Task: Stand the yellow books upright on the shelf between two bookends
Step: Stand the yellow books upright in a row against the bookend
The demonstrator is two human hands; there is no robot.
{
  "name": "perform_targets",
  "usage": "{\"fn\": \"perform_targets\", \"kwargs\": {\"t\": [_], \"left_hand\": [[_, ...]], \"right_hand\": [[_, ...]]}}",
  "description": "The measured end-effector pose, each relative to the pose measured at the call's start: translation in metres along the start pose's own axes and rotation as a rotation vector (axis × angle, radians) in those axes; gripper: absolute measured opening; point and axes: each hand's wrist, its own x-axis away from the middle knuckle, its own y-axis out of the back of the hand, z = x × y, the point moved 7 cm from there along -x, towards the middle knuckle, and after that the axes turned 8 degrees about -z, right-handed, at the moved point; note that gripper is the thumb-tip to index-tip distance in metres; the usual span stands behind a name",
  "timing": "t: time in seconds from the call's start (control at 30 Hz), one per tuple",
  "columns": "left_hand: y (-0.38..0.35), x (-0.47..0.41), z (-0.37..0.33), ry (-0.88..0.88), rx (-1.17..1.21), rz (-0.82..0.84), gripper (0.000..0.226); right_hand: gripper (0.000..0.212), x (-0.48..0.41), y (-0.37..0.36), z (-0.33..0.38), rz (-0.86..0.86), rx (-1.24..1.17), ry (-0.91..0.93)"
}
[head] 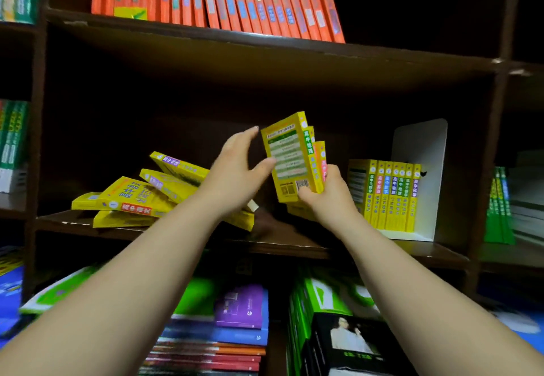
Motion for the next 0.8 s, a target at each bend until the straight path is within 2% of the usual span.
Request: {"fn": "perform_targets", "kwargs": {"t": [0.1, 0.2, 0.3, 0.47, 0.57, 0.7, 0.8], "left_hand": [[-0.040, -0.004, 0.001, 0.207, 0.100, 0.091, 0.083], [-0.079, 0.003, 0.006, 0.427, 0.390, 0.219, 0.097], [-0.104, 0.011, 0.014, 0.535, 0.554, 0.249, 0.111], [-0.119, 0.012, 0.024, 0.476, 0.556, 0.307, 0.108], [-0.123, 0.014, 0.027, 0.448, 0.549, 0.402, 0.111], [-0.118, 0.012, 0.026, 0.410, 0.329, 0.504, 0.127], [-0.119, 0.009, 0.025, 0.415, 0.338, 0.557, 0.114]], "right_hand": [[0.040, 0.011, 0.010, -0.008, -0.031, -0.062, 0.010], [0.042, 0.018, 0.012, -0.016, -0.058, -0.072, 0.017], [0.047, 0.018, 0.011, -0.017, -0.007, -0.056, 0.037], [0.063, 0.019, 0.009, -0.024, 0.184, -0.186, 0.004], [0.068, 0.019, 0.015, -0.031, 0.248, -0.139, 0.004], [0.073, 0.019, 0.020, -0.035, 0.301, -0.104, 0.023], [0.078, 0.019, 0.017, -0.033, 0.326, -0.062, 0.067]]}}
